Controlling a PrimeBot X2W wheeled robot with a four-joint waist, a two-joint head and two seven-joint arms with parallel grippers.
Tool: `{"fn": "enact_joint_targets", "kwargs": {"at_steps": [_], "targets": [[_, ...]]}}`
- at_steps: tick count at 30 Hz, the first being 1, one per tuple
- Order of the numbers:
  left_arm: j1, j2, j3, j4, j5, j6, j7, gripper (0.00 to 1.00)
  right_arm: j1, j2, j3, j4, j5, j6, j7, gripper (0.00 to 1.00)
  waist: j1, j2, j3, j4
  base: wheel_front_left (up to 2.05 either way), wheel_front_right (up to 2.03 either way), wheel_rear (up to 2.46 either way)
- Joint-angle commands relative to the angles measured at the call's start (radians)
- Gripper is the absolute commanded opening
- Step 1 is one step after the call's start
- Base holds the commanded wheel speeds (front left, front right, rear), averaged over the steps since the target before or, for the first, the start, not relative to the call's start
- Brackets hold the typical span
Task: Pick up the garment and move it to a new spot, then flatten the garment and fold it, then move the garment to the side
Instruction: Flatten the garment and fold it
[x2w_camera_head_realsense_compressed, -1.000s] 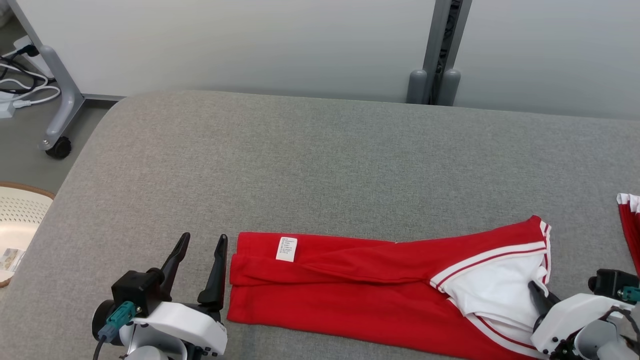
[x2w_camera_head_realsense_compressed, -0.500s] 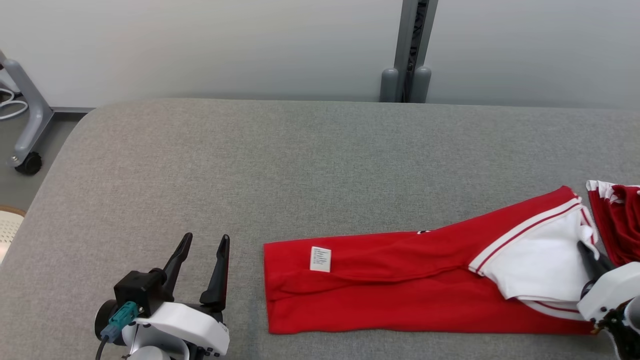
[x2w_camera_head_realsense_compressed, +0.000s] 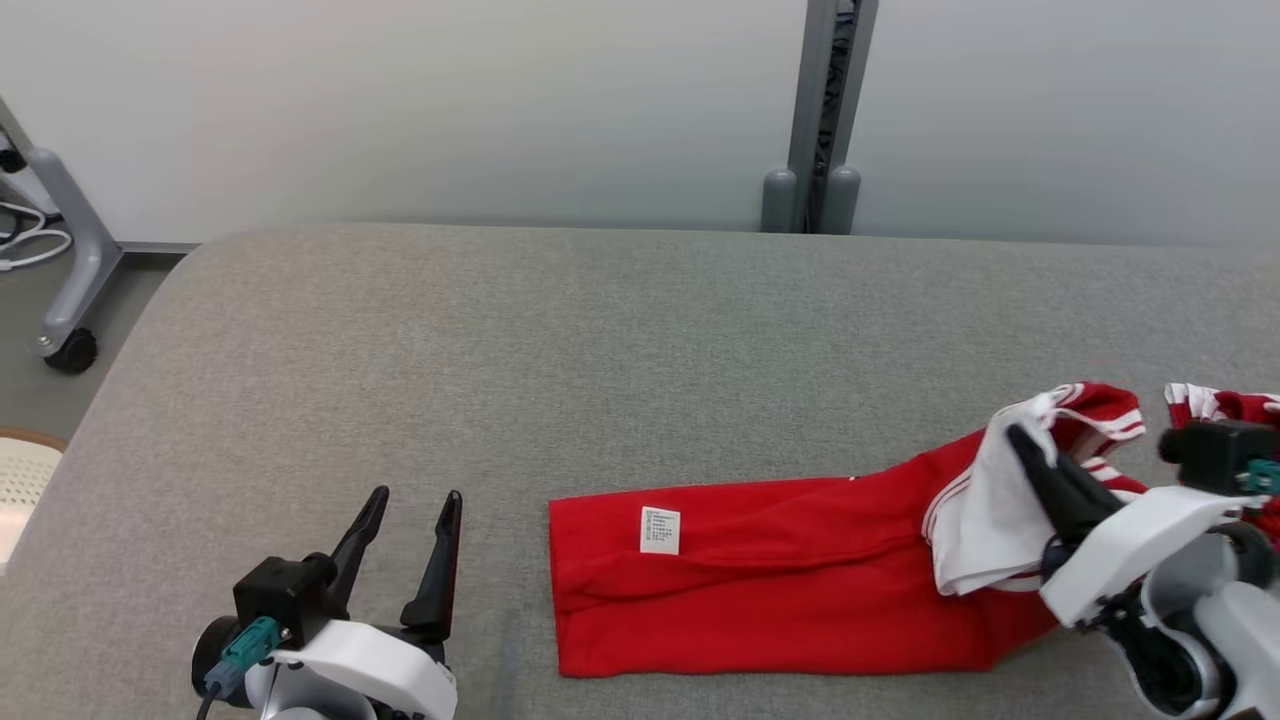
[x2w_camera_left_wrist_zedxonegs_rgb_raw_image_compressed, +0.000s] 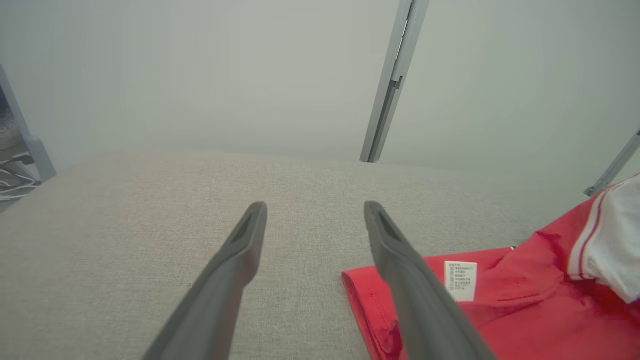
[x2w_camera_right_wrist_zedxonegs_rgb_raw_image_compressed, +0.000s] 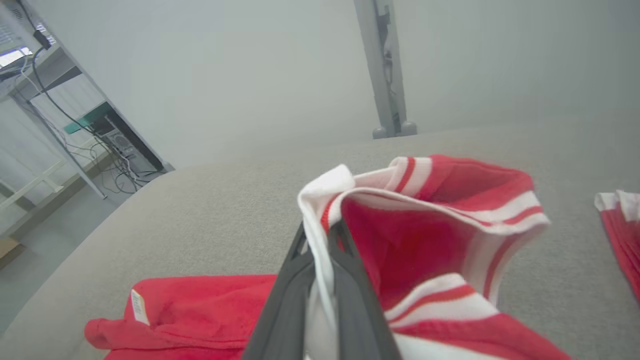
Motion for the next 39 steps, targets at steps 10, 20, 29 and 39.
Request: {"fn": "enact_joint_targets", "kwargs": {"at_steps": [10, 20, 29, 39], "targets": [[-0.011, -0.001, -0.009, 0.005, 0.001, 0.000, 0.002, 1.00, 0.000, 0.075, 0.057, -0.104, -0.049, 0.000, 0.113, 0.00, 0.0000, 0.0000, 0.000, 0.108, 0.00, 0.00, 0.00], [-0.032, -0.008, -0.019, 0.023, -0.001, -0.013, -0.001, 1.00, -0.062, 0.156, 0.100, -0.012, -0.044, 0.000, 0.167, 0.00, 0.0000, 0.0000, 0.016, 0.242, 0.00, 0.00, 0.00], [-0.045, -0.018, -0.017, 0.036, 0.002, -0.017, -0.002, 1.00, -0.135, 0.216, 0.186, 0.113, -0.022, 0.000, 0.197, 0.00, 0.0000, 0.0000, 0.023, 0.302, 0.00, 0.00, 0.00], [-0.048, -0.019, -0.011, 0.040, 0.004, -0.023, -0.003, 1.00, -0.178, 0.279, 0.267, 0.235, 0.016, 0.000, 0.163, 0.00, 0.0000, 0.0000, 0.026, 0.317, 0.00, 0.00, 0.00]]}}
